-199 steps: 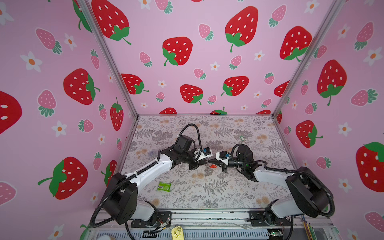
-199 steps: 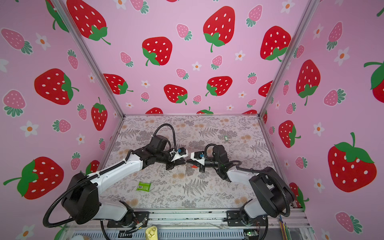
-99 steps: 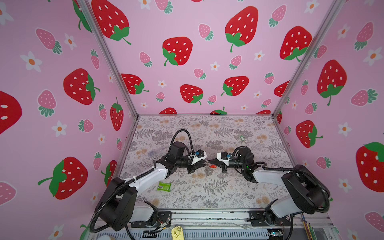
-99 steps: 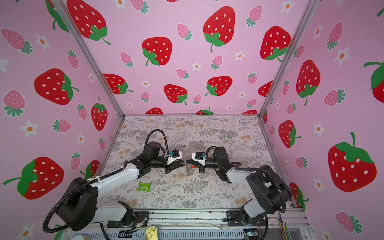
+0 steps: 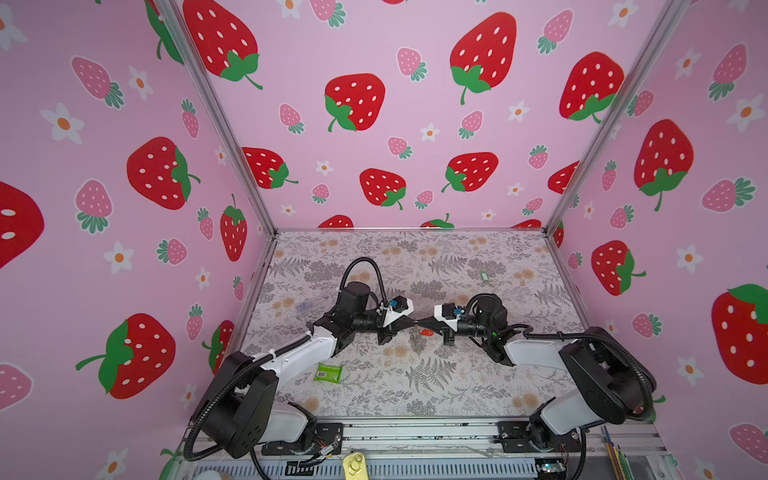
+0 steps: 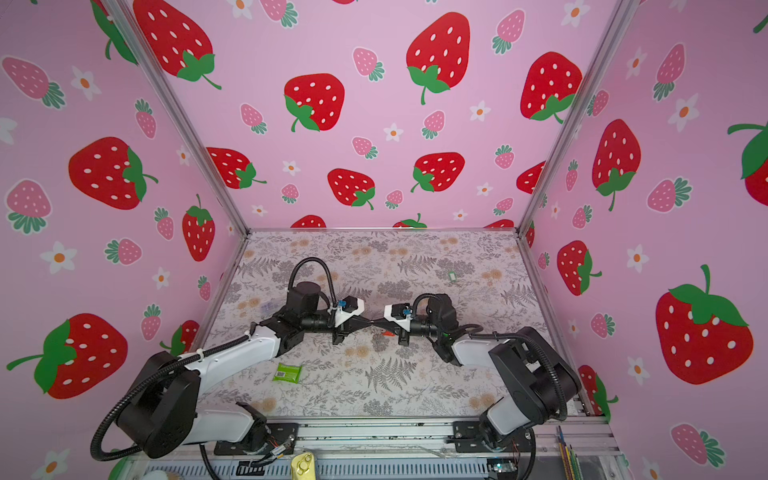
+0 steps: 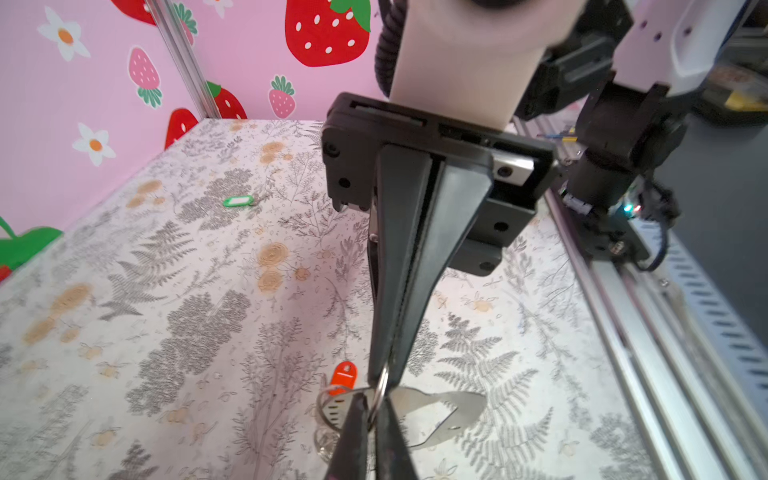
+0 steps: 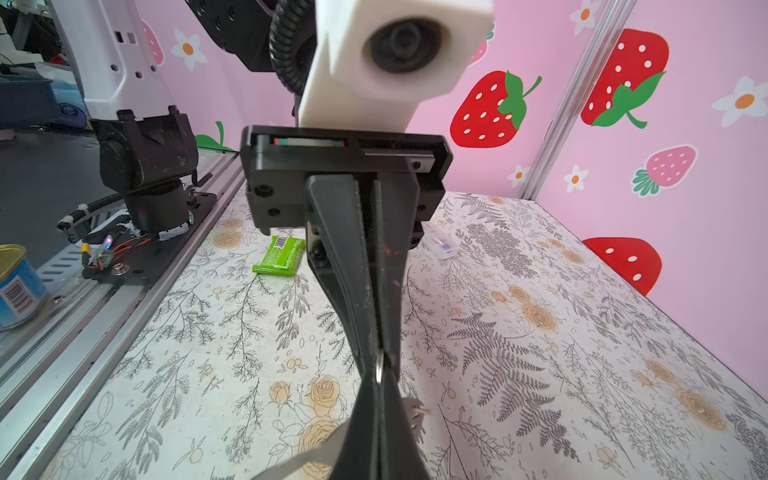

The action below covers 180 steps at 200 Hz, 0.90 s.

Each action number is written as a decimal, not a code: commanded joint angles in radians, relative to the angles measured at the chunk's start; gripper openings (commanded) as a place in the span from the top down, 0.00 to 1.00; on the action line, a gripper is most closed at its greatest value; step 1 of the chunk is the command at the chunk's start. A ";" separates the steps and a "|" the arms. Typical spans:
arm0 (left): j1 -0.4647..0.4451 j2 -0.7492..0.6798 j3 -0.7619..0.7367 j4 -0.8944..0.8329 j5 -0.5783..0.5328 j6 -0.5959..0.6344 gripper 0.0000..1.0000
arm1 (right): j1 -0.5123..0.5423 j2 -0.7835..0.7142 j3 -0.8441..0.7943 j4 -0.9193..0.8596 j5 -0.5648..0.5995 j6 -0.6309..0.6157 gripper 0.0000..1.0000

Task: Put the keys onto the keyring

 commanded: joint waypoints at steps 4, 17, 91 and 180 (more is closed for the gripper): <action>0.003 -0.011 0.045 -0.049 0.024 0.040 1.00 | 0.005 -0.003 -0.005 0.006 -0.009 0.002 0.87; 0.003 -0.018 0.067 -0.102 0.022 0.056 1.00 | 0.000 -0.022 -0.014 0.005 0.016 0.001 0.79; -0.023 -0.010 0.222 -0.439 -0.097 0.188 1.00 | -0.017 -0.106 0.014 -0.167 0.027 -0.079 0.71; -0.079 0.023 0.319 -0.578 -0.206 0.227 1.00 | -0.017 -0.100 0.060 -0.244 0.030 -0.116 0.80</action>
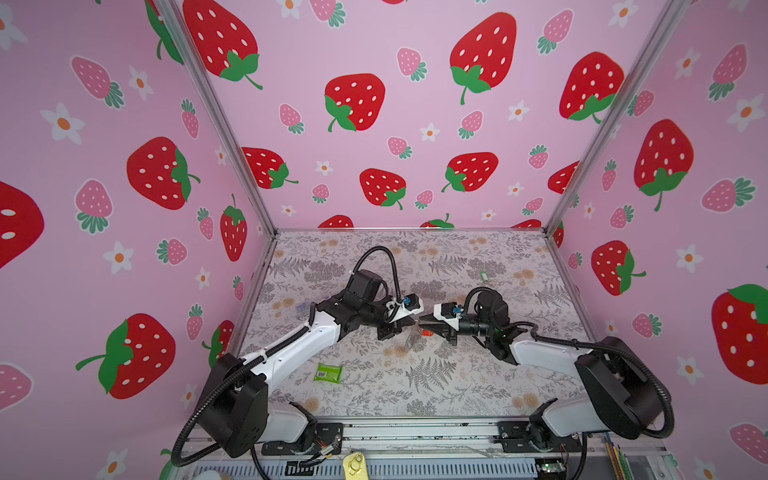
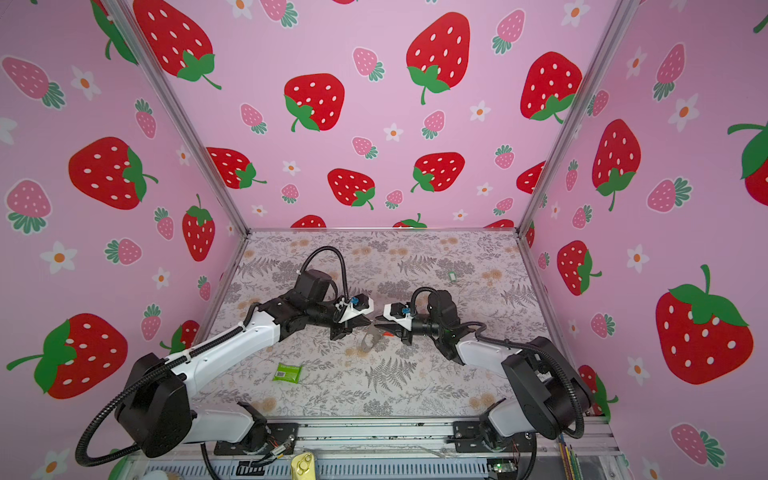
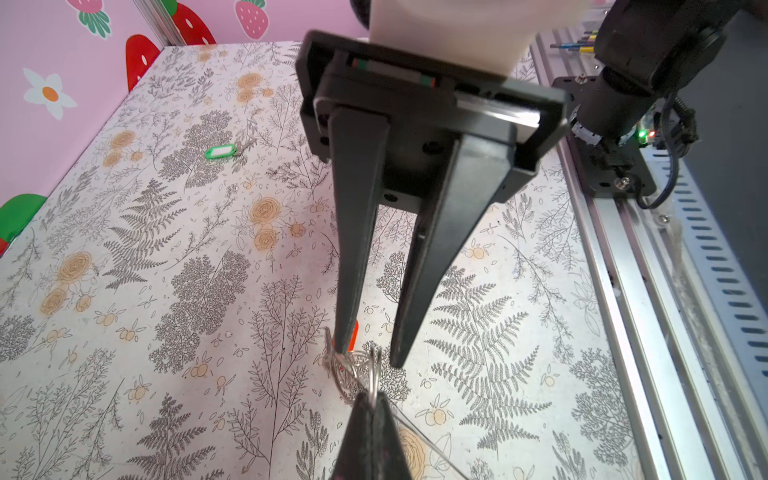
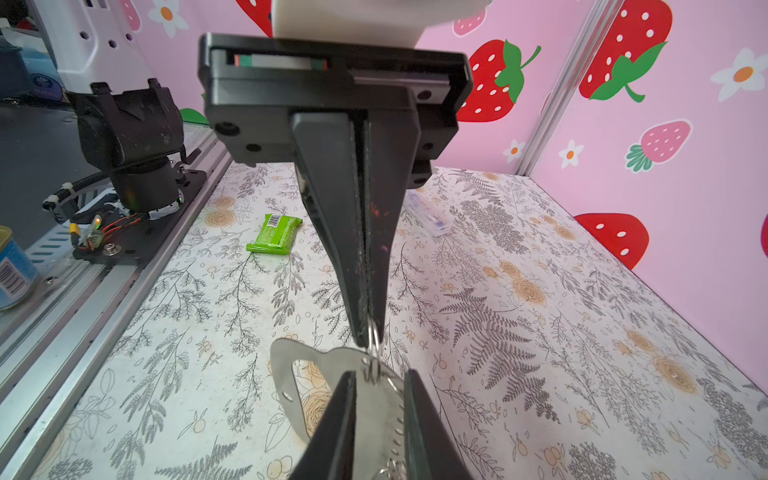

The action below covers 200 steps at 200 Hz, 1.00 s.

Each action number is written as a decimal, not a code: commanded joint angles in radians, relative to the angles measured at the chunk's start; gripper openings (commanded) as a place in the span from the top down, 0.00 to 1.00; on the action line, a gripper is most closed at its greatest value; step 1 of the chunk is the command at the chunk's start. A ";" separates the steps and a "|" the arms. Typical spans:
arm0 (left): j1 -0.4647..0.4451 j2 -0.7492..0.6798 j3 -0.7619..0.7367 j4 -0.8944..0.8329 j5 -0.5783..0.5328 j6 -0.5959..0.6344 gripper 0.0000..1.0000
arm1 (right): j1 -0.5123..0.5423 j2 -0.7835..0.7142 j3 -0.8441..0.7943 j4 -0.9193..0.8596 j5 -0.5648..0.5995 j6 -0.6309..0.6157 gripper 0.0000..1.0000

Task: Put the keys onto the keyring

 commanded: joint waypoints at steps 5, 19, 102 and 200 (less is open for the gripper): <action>-0.014 0.016 0.058 -0.071 -0.031 0.040 1.00 | -0.002 -0.011 0.028 -0.012 -0.008 -0.019 0.80; -0.018 0.022 0.067 -0.082 -0.046 0.043 1.00 | -0.001 -0.010 0.031 -0.011 -0.008 -0.019 0.82; -0.045 0.032 0.099 -0.111 -0.088 0.039 1.00 | 0.009 0.023 0.052 -0.018 -0.026 -0.016 0.92; -0.044 -0.007 0.063 -0.044 -0.096 -0.029 0.70 | 0.012 -0.006 -0.026 0.056 -0.027 -0.032 1.00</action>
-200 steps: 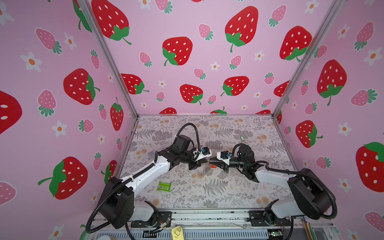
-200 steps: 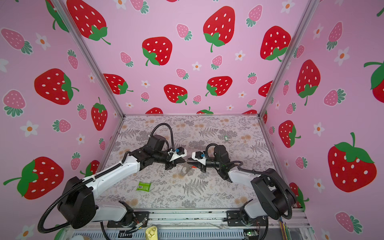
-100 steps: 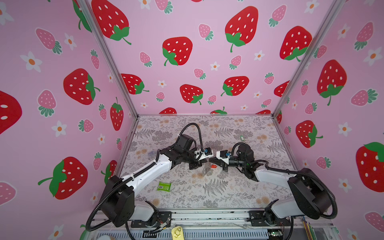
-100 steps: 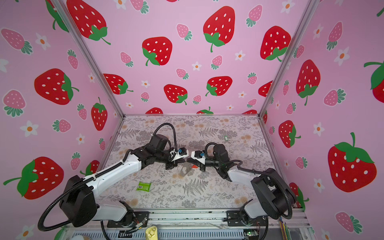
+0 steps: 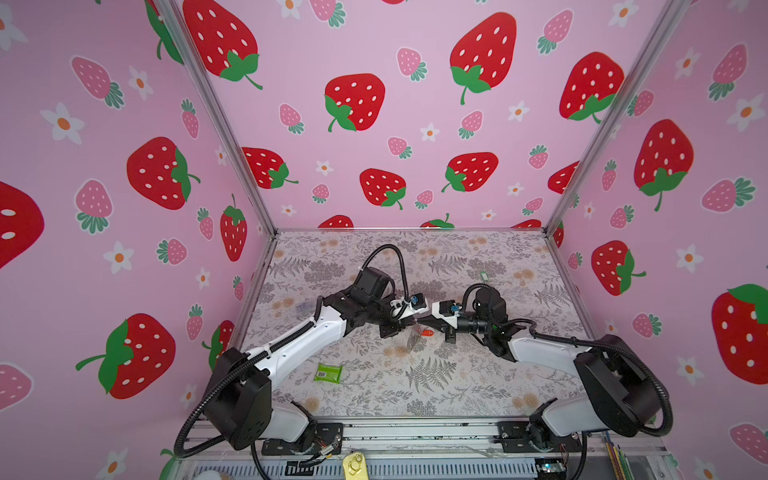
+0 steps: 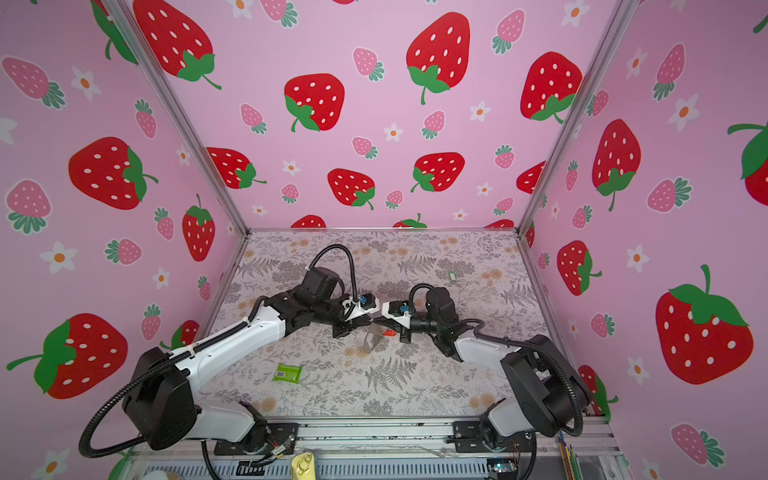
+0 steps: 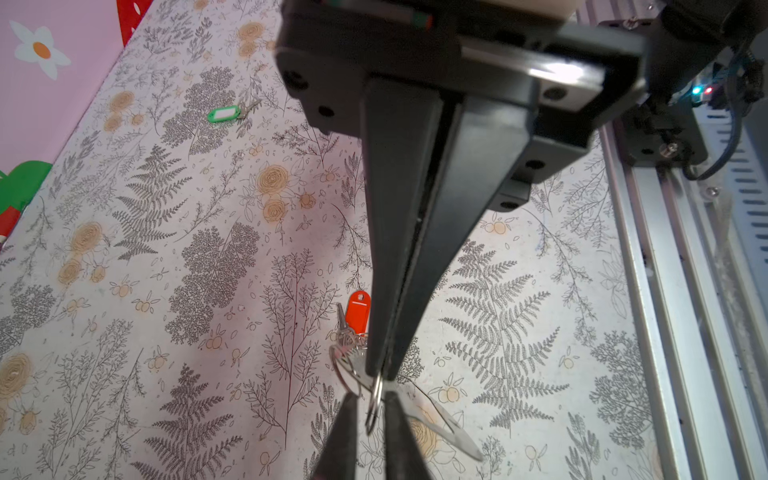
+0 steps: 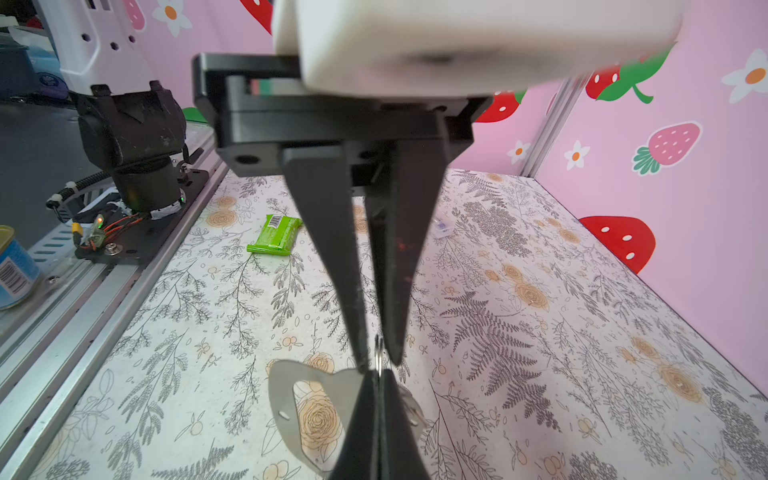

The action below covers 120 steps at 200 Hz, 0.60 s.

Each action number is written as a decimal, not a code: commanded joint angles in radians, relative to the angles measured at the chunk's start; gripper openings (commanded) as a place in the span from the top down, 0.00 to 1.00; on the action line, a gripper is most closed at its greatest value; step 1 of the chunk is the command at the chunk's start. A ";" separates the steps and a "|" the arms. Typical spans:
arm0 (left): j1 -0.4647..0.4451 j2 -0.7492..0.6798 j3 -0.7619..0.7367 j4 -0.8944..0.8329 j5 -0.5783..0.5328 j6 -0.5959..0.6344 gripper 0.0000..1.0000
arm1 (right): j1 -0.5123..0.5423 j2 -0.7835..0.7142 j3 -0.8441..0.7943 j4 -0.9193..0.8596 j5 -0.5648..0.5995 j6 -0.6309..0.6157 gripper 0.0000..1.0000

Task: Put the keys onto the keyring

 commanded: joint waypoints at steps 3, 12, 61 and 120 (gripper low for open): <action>0.000 -0.054 -0.029 0.057 0.023 -0.016 0.69 | 0.005 -0.022 -0.061 0.089 -0.014 -0.015 1.00; 0.011 -0.078 -0.059 0.094 0.033 -0.030 0.69 | 0.005 -0.027 -0.086 0.124 -0.003 -0.010 1.00; 0.074 -0.129 -0.223 0.294 0.159 -0.105 0.75 | 0.005 0.000 -0.174 0.356 0.016 0.080 1.00; 0.076 -0.101 -0.308 0.456 0.245 -0.146 0.75 | 0.005 0.044 -0.189 0.476 -0.010 0.133 1.00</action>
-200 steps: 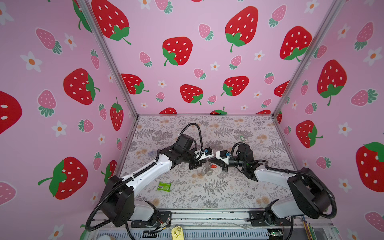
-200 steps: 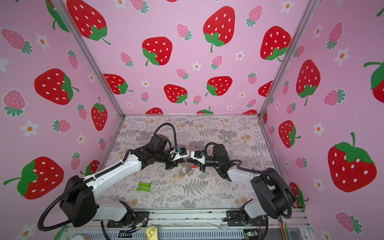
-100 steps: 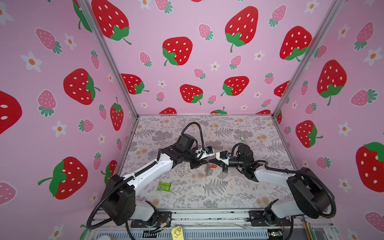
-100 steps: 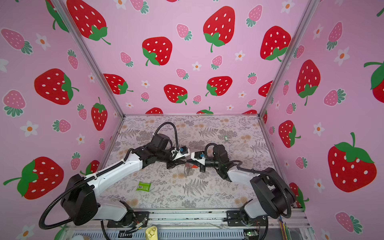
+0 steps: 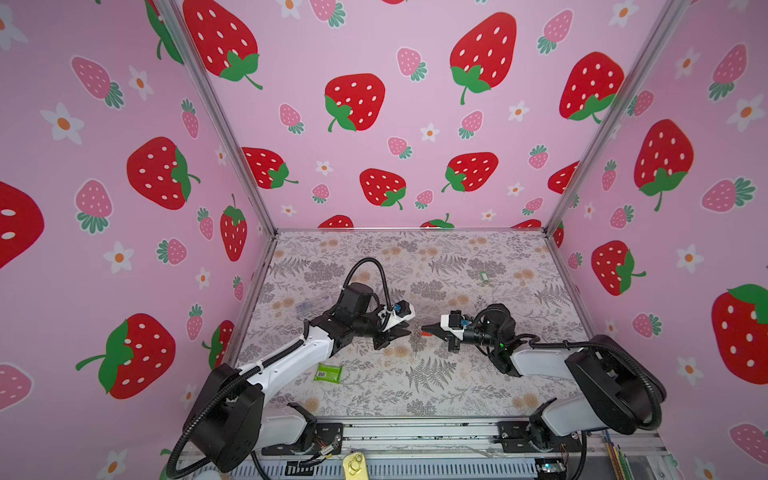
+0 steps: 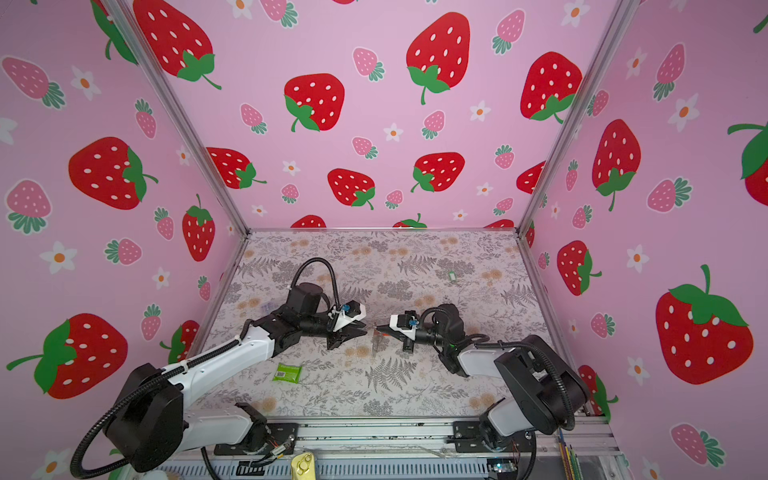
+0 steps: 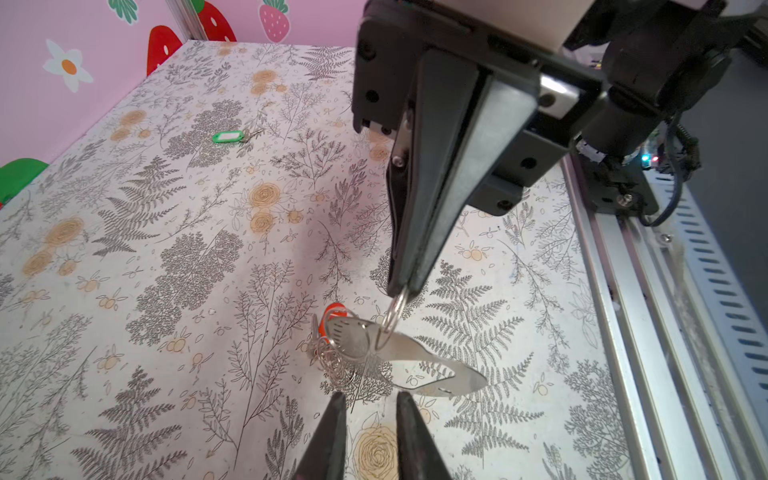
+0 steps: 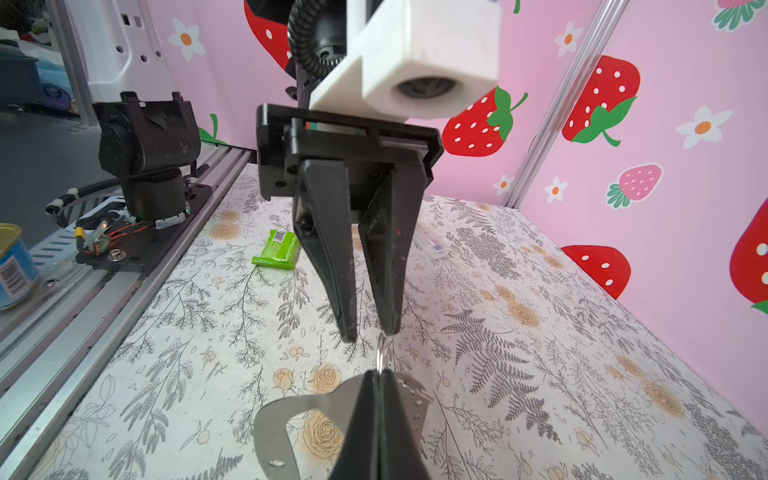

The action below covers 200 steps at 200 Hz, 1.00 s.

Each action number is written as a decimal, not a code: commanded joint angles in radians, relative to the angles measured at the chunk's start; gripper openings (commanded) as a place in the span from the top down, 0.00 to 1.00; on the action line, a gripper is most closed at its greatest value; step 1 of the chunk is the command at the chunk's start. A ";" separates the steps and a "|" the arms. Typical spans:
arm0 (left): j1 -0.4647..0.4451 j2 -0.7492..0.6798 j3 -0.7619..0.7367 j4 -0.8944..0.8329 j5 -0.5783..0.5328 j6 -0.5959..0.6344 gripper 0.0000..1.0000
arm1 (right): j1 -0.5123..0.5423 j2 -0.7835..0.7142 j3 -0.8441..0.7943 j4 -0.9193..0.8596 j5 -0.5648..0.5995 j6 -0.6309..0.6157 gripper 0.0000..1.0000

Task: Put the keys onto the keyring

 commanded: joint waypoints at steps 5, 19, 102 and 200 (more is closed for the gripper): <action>0.000 0.020 -0.015 0.131 0.073 -0.034 0.75 | 0.003 0.024 -0.014 0.108 -0.023 0.045 1.00; 0.000 0.034 -0.018 0.158 0.080 -0.047 0.75 | 0.003 0.035 -0.011 0.125 -0.032 0.059 1.00; 0.000 0.070 -0.026 0.222 0.126 -0.066 0.77 | 0.010 0.090 0.005 0.189 -0.048 0.106 1.00; 0.000 0.053 0.054 0.010 0.094 0.052 1.00 | 0.012 0.081 0.044 0.099 0.020 0.081 0.79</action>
